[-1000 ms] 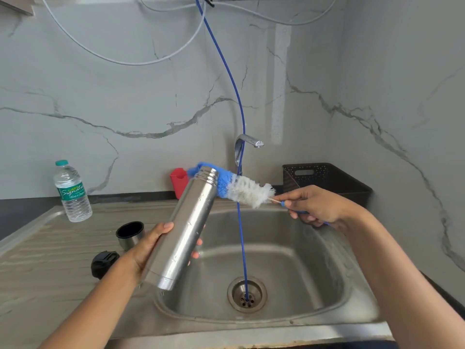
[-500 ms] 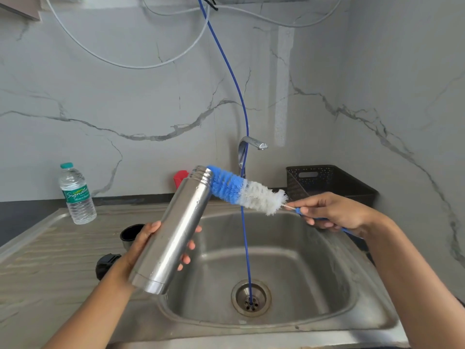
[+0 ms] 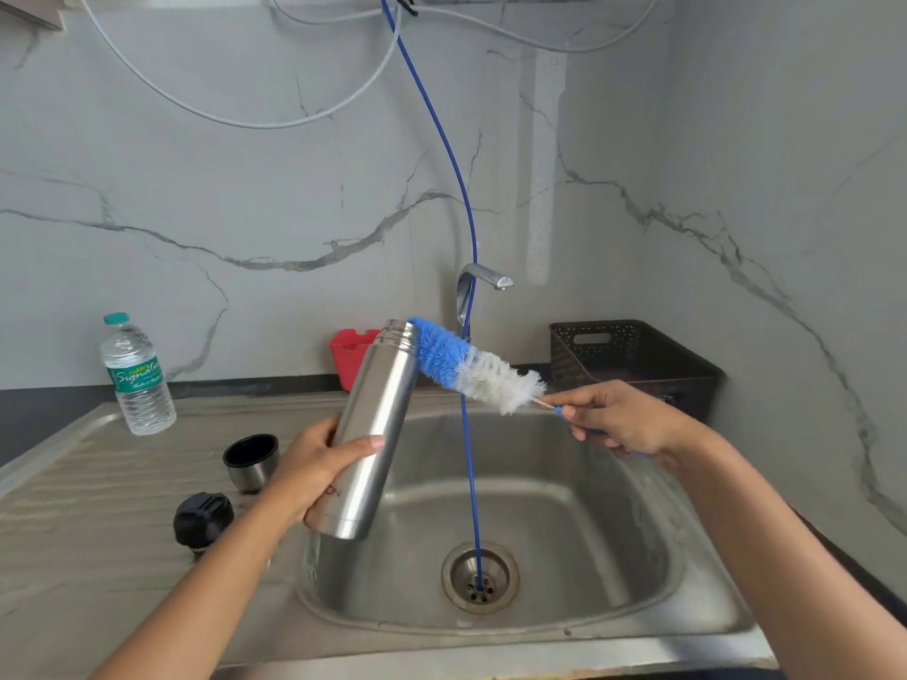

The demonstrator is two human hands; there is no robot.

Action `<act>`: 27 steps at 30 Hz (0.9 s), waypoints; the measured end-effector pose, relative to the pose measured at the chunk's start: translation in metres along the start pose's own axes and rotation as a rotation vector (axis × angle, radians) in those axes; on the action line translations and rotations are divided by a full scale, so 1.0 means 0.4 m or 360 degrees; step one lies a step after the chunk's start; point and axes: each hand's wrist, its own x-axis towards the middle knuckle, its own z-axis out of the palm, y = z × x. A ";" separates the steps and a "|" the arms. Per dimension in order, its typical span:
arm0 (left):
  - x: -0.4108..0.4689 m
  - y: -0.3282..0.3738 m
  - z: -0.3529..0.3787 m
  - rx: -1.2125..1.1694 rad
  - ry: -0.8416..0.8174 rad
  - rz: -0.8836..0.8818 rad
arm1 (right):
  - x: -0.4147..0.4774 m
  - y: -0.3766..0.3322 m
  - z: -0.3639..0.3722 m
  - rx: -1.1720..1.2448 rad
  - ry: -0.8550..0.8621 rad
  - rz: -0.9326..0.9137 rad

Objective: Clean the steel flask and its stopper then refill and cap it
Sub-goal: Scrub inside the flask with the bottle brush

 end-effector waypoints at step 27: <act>0.016 -0.015 0.011 0.2020 0.0830 0.0648 | -0.064 -0.055 0.094 0.0129 0.0139 0.0193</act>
